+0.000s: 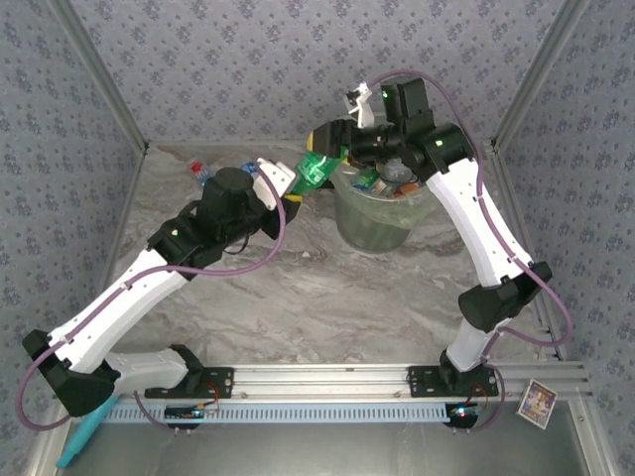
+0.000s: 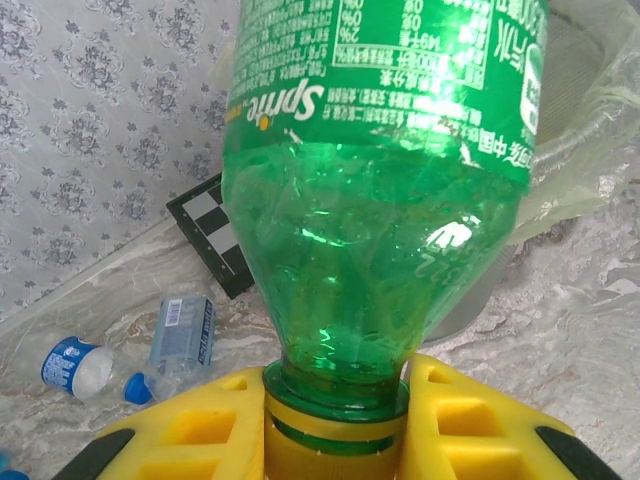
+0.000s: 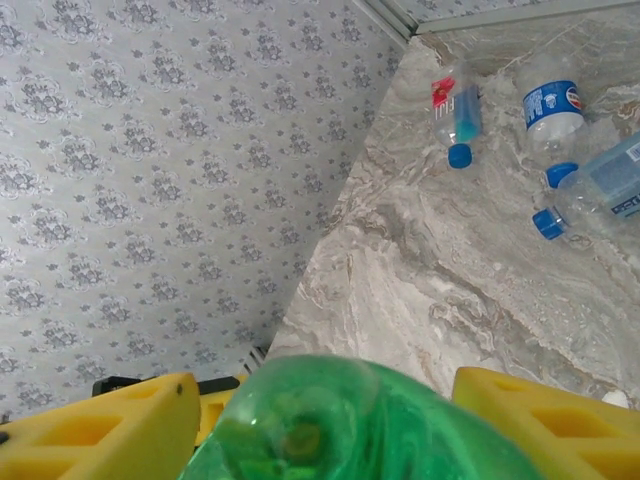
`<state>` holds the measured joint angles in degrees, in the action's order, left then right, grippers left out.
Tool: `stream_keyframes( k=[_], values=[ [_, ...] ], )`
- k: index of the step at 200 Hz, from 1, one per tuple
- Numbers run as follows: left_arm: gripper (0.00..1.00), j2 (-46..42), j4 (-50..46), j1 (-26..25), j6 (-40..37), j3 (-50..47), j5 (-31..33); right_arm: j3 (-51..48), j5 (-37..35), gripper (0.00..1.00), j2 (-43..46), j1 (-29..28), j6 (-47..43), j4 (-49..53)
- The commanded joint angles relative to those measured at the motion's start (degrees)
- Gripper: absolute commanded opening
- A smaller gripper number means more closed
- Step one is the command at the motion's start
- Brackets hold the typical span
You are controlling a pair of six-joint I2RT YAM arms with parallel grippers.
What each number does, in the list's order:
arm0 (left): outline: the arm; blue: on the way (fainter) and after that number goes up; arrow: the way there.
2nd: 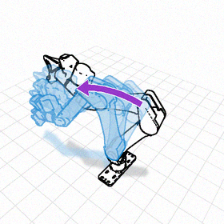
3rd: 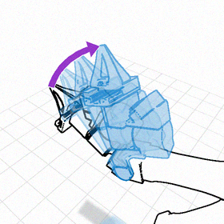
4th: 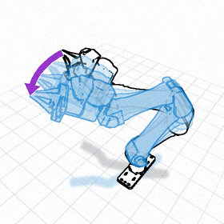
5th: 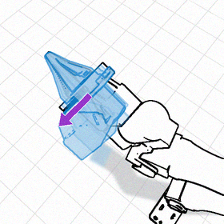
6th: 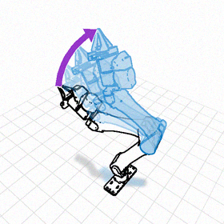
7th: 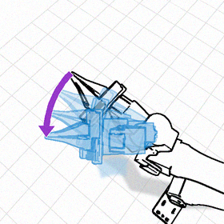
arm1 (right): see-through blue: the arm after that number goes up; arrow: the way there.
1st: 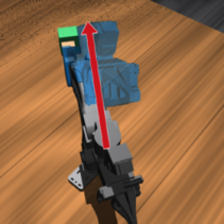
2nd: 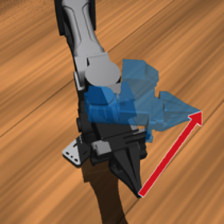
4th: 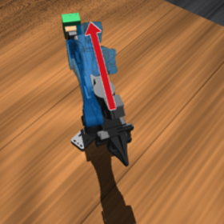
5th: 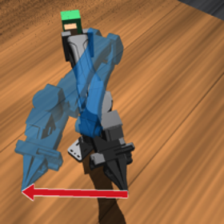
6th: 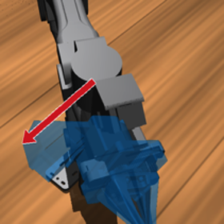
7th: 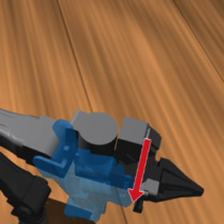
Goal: Put the plastic bottles in the bin
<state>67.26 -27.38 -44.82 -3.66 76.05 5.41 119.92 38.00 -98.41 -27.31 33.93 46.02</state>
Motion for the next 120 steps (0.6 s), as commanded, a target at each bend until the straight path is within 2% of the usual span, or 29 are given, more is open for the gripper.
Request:
stream_keyframes(
  k=[1,22,35,43,72,120],
  values=[
    [0.19,0.11,-0.47,-0.64,-1.04,1.47,-0.08,-0.3,3.53,0.62,1.64,0.4,1.4,-3.1],
    [0.21,0.52,-0.62,-0.71,-0.94,1.75,0.47,-0.21,3.97,0.58,1.75,0.33,1.4,-2.61],
    [0.27,0.8,-0.74,-0.65,-0.78,2.01,0.83,-0.21,3.44,0.57,2.05,0.58,1.4,-2.01],
    [0.38,0.92,-0.9,-0.63,-0.57,2.23,1.44,0.0,2.78,0.56,2.36,0.99,1.4,-1.81],
    [0.98,0.24,-1.45,-0.68,1.05,3.66,3.39,1.39,-1.47,0.56,4.09,3.93,1.0,-1.72],
    [1.0,-2.44,-0.66,-0.61,2.78,3.27,6.12,2.91,-13.07,0.55,5.86,11.14,-2.76,0.79]
  ],
)
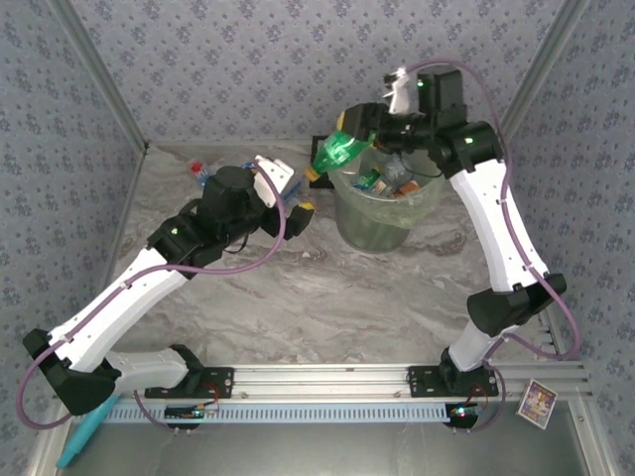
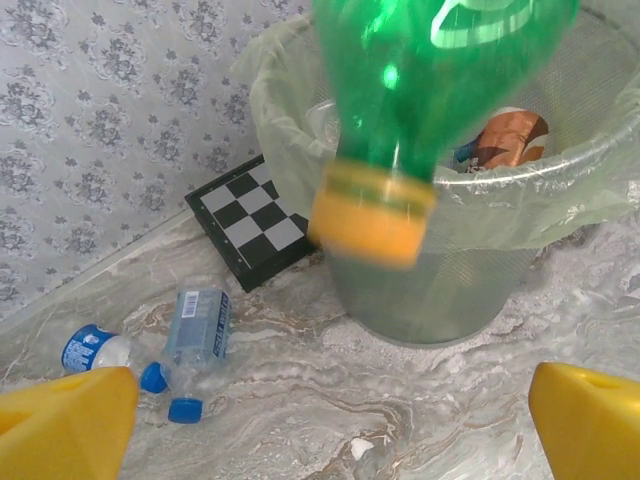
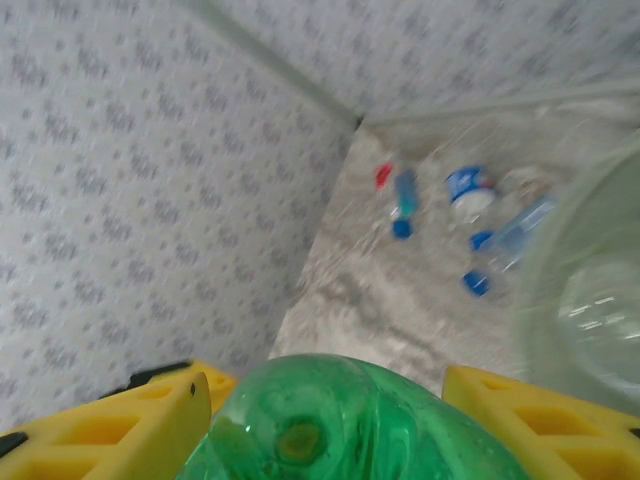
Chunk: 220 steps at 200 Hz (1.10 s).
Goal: Put the plastic bottles in the bin
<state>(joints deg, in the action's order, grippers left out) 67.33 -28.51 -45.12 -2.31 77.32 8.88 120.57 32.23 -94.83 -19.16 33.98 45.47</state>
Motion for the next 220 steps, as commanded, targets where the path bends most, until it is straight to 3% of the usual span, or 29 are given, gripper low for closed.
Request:
stream_keyframes(
  k=[1,62,106,220],
  values=[
    [1.0,-2.53,0.48,-0.26,1.43,1.98,2.72,2.23,-7.64,0.55,2.23,3.16,-2.92,1.4],
    [1.0,-5.69,-0.24,-0.31,4.7,-0.23,3.67,2.04,-33.41,0.55,-0.24,5.39,-15.27,1.08],
    [1.0,-7.73,-1.06,-0.31,5.99,-1.15,5.02,3.46,-44.06,0.56,-6.21,4.12,-21.26,-0.28],
    [1.0,-11.65,-3.39,0.04,6.44,-2.69,7.98,7.3,-45.08,0.58,-22.69,-2.11,-23.37,5.21]
  ],
)
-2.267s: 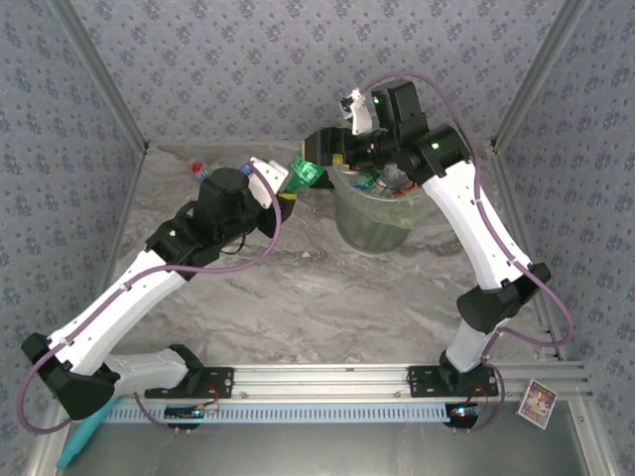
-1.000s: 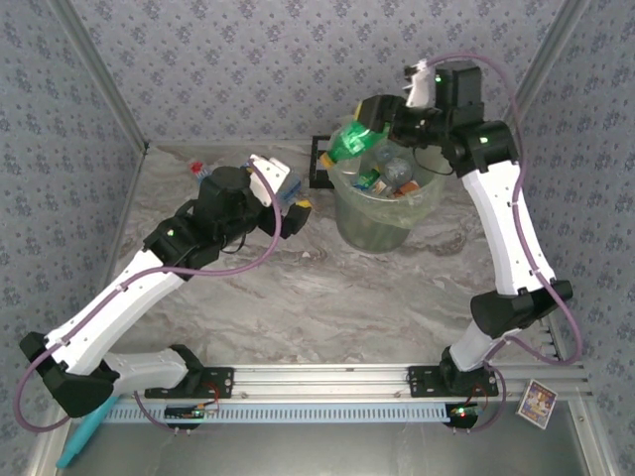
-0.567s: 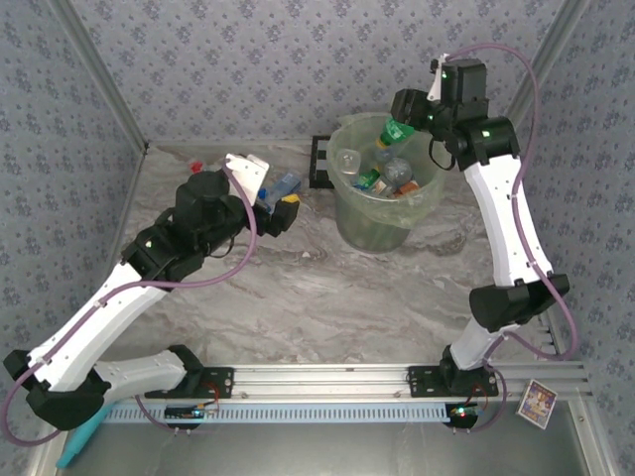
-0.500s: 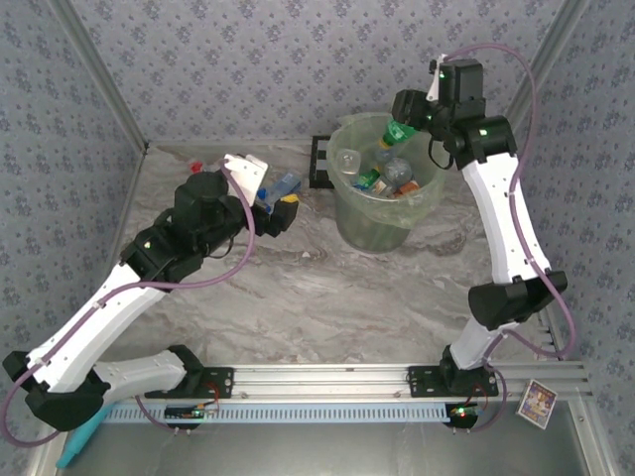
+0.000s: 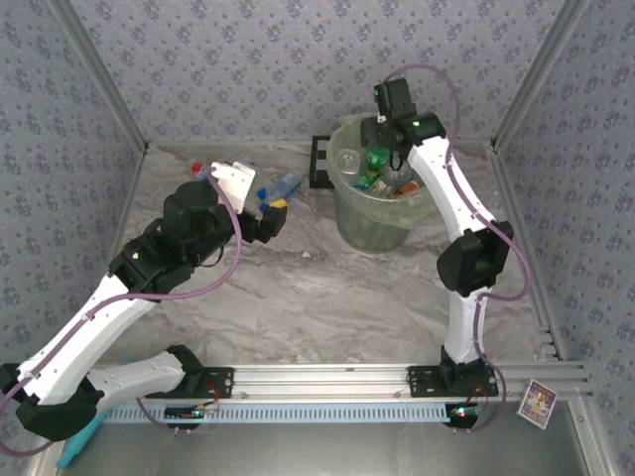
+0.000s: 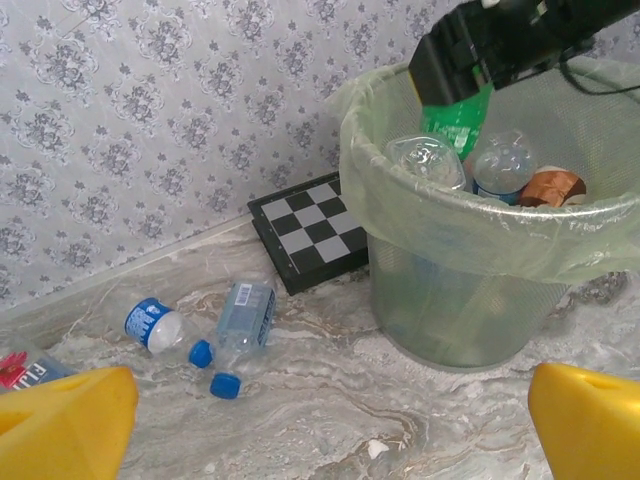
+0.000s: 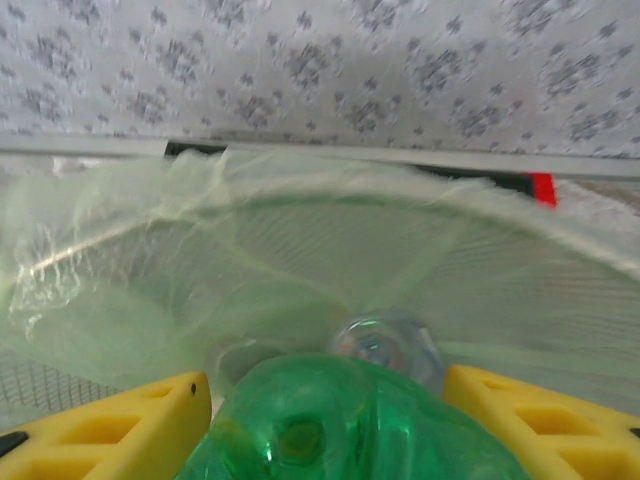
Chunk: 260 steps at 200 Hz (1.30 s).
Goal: Put the plastic bottles in the bin
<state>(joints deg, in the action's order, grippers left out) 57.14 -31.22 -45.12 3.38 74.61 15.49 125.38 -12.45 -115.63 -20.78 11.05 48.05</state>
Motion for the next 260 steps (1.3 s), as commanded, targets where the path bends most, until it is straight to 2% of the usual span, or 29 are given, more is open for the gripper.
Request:
stream_keyframes(
  k=[1,55,78,102,114,142,150,155,168,199,225,260],
  values=[
    [1.0,-1.49,-0.77,0.04,0.75,-0.03,1.39,2.5,-0.41,0.58,-1.97,-0.54,-0.36,2.69],
    [1.0,-2.47,-1.23,0.28,1.19,-0.42,1.54,0.65,1.87,0.63,-3.11,-0.68,1.06,4.57],
    [1.0,-2.6,-1.37,0.22,1.33,-0.6,1.47,1.52,2.08,0.74,-2.85,-0.58,1.38,5.55],
    [1.0,-2.83,-1.3,0.34,1.46,-0.86,1.59,3.37,3.09,0.81,-1.69,-0.15,2.42,6.27],
    [1.0,-2.97,-1.3,0.36,1.55,-1.07,1.63,4.33,3.52,0.92,-0.79,0.11,2.8,6.45],
    [1.0,-3.37,-1.04,0.57,2.05,-1.92,2.24,6.44,4.44,0.93,1.8,0.32,3.35,6.99],
    [1.0,-3.48,-1.1,0.72,2.29,-2.2,2.34,6.95,4.58,0.95,2.6,0.38,3.56,7.23],
    [1.0,-3.5,-1.05,0.89,2.47,-2.34,2.33,7.26,4.78,1.0,3.11,0.38,3.75,7.44],
    [1.0,-3.4,-1.39,1.47,3.18,-2.67,2.53,7.91,5.06,1.0,4.42,0.36,4.18,8.08],
    [1.0,-3.15,-1.24,4.98,6.14,-4.65,2.3,7.64,4.71,1.0,8.46,-0.04,4.49,7.87],
    [1.0,-2.47,0.03,10.23,9.03,-7.74,0.65,6.12,5.03,1.0,12.41,-1.23,4.76,7.93],
    [1.0,2.05,1.19,19.78,15.04,-11.38,-6.59,3.05,4.22,1.0,17.89,-4.49,4.6,8.4]
  ],
)
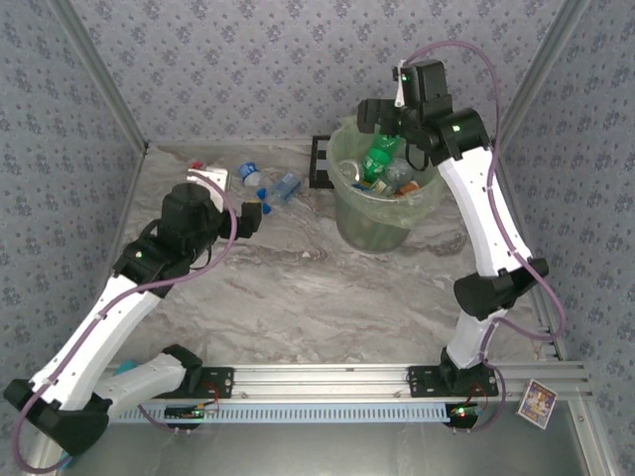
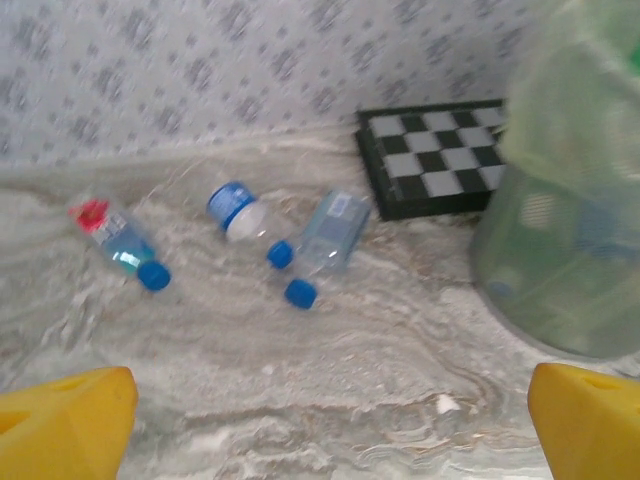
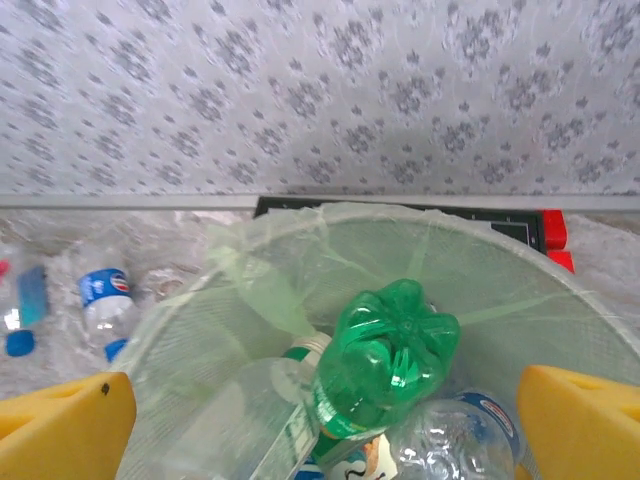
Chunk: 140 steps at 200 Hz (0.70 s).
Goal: Put the plastic bottles in the bin
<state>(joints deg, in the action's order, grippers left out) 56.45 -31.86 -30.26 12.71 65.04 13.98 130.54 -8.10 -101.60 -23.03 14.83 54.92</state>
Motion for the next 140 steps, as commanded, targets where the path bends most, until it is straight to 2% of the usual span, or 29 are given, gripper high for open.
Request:
stream_keyframes(
  k=[1,31,54,87,140],
  values=[
    [1.0,2.99,1.86,5.24,5.86,-1.83,-5.36,-2.21,-0.19,1.0,4.04,-2.4,0.81,1.57],
    [0.96,10.4,4.35,9.76,9.06,-2.92,-8.25,-5.58,-2.27,1.0,8.72,-6.21,0.59,1.09],
    [0.87,18.32,5.74,12.4,10.74,-1.85,-10.59,-7.26,-3.69,1.0,11.51,-8.92,0.79,1.07],
    [0.82,29.38,7.0,14.08,12.49,2.17,-12.63,-8.61,-6.34,1.0,14.66,-12.59,0.94,1.72],
    [0.81,43.42,8.44,16.37,14.48,11.17,-13.92,-10.48,-10.01,1.0,18.11,-16.36,-0.42,3.59]
  ],
)
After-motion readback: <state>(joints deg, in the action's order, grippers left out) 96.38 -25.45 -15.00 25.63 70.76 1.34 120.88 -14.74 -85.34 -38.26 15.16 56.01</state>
